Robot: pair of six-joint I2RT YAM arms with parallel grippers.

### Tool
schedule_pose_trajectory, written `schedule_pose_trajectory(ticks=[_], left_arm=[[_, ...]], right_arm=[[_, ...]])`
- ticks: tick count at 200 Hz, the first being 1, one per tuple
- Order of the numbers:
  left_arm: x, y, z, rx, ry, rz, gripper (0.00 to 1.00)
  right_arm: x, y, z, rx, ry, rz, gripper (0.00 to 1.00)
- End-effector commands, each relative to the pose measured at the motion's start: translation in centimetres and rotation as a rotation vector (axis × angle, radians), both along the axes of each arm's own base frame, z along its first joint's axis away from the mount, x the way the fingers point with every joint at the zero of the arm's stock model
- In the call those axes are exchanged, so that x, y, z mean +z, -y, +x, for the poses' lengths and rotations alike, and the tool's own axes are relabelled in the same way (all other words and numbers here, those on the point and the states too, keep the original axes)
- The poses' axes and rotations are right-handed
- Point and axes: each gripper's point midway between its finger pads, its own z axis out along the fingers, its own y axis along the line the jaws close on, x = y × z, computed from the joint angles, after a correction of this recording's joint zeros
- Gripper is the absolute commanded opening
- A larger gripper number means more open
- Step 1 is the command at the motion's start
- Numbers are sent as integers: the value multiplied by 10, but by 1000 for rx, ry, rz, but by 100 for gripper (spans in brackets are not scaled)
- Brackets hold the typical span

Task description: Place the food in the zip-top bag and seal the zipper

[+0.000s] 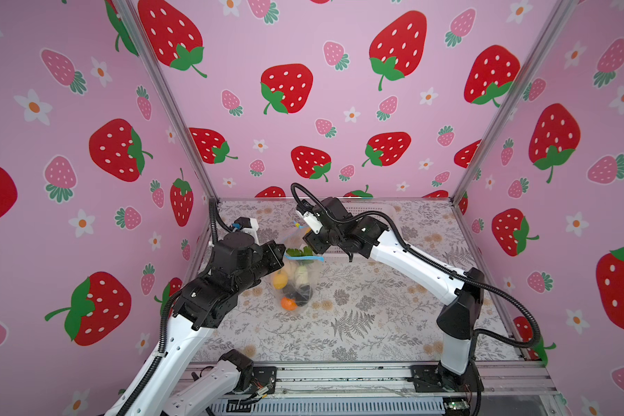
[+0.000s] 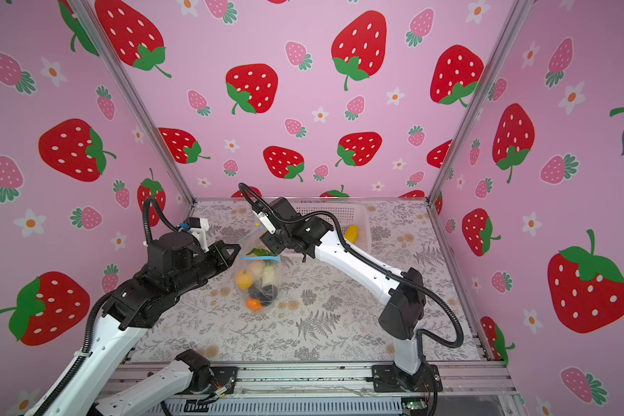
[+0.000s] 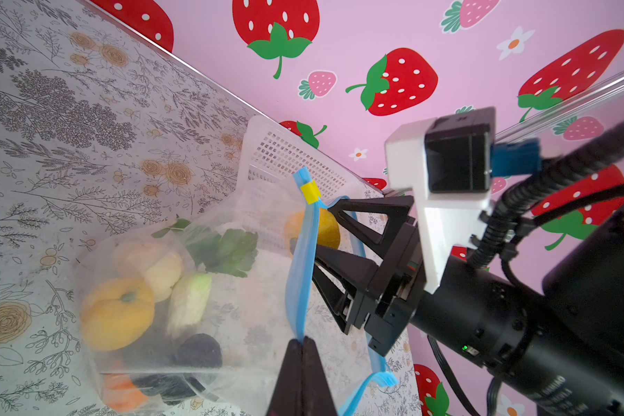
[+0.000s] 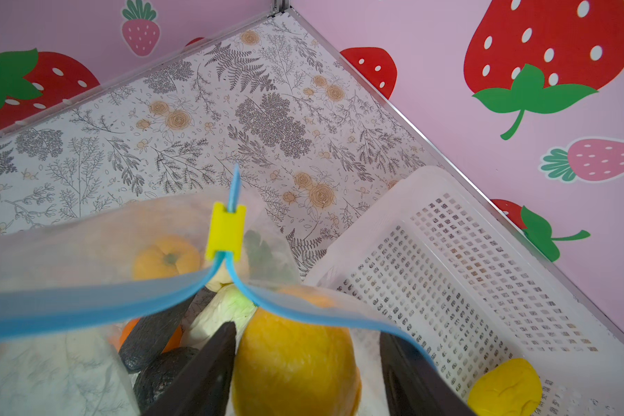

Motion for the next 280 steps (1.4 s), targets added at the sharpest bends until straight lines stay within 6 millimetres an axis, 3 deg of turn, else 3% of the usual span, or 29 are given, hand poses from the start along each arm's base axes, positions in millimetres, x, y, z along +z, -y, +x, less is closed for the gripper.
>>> schedule_pose_trajectory(ticks=[1, 66, 183, 245, 280], left_arm=[[4, -1, 3, 8, 17, -10, 0], [4, 0, 3, 5, 16, -11, 0], [4, 0, 3, 5, 18, -9, 0], [6, -2, 4, 12, 28, 9, 0], [4, 0, 6, 2, 23, 22, 0]], right_arm=[[0, 1, 1, -3, 11, -27, 66], [-1, -1, 0, 6, 11, -30, 72], [5, -1, -3, 20, 11, -12, 71], [70, 6, -26, 74, 32, 185, 70], [103, 32, -37, 81, 125, 268, 68]])
